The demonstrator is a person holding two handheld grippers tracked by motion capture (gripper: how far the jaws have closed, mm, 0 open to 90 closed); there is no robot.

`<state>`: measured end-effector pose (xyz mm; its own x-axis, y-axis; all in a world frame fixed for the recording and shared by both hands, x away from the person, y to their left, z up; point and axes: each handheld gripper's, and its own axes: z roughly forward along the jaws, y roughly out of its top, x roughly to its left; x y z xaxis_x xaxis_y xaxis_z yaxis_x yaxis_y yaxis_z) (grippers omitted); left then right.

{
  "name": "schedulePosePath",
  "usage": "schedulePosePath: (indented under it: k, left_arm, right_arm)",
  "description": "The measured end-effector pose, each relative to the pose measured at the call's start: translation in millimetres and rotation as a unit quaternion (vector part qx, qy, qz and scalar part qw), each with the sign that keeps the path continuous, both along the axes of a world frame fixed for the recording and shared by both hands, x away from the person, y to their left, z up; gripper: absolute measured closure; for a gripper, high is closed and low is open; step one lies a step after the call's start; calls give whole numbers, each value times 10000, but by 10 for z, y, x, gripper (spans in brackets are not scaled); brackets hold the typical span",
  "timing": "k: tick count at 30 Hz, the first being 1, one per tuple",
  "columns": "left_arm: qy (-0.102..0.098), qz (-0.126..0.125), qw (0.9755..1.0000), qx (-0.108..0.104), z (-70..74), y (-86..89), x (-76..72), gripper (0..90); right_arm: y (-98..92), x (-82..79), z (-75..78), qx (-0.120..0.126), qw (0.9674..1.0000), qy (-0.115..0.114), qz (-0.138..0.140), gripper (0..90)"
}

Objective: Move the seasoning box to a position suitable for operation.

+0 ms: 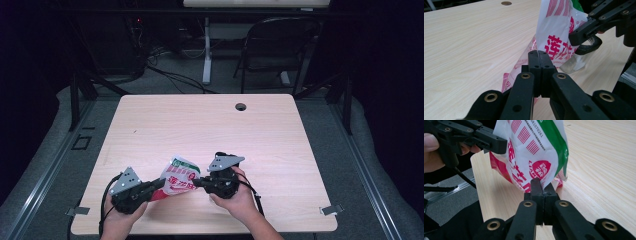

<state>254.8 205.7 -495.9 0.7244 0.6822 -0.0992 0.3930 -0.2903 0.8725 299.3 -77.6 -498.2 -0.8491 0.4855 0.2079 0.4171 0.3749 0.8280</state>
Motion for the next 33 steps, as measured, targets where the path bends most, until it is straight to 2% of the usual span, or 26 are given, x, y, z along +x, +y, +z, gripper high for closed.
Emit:
schedulePosePath:
  k: [5,8,11,13,17,18,20,21,22,23,27,30,31,33]
  left_arm:
    - [-5,-12,10000,19,7,9,-6,900]
    - [10,-77,10000,-40,2,18,-7,900]
    - [78,-192,9998,-44,-16,4,-18,900]
    - [157,-291,9995,17,-42,-18,-30,896]
    - [220,-367,9990,127,-80,-47,-37,815]
    - [216,-402,9987,234,-94,-57,-35,815]
    - [230,-417,9986,228,-124,-69,-29,766]
    - [349,-457,9982,173,-148,-68,-12,716]
    - [349,-457,9982,173,-148,-68,-12,675]
    - [391,-455,9981,152,-166,-68,-1,675]
    - [536,-337,9979,110,-268,-73,26,550]
    - [642,-271,9974,193,-347,-99,52,471]
    - [621,-236,9975,229,-379,-108,56,446]
    - [707,-229,9968,302,-443,-118,77,425]
  right_arm:
    - [-4,2,27,18,10000,-19,-51,900]
    - [-7,-24,67,54,9999,-121,-86,900]
    - [-26,-40,69,-48,9997,-213,-121,900]
    - [-36,-46,56,-42,9997,-197,-141,900]
    - [-40,-49,38,-88,9997,-180,-112,900]
    - [-36,-52,34,-158,9997,-193,-86,900]
    - [-21,-61,20,-190,9995,-235,-106,900]
    - [-30,-54,23,-172,9996,-202,-79,900]
    - [-30,-54,23,-172,9996,-202,-79,900]
    - [-35,-51,21,-172,9996,-200,-70,900]
    - [-46,-49,10,-136,9997,-181,-89,900]
    - [-47,-50,9,-133,9997,-176,-88,900]
    - [-47,-52,7,-128,9997,-181,-81,900]
    - [-50,-52,7,-146,9997,-189,-65,900]
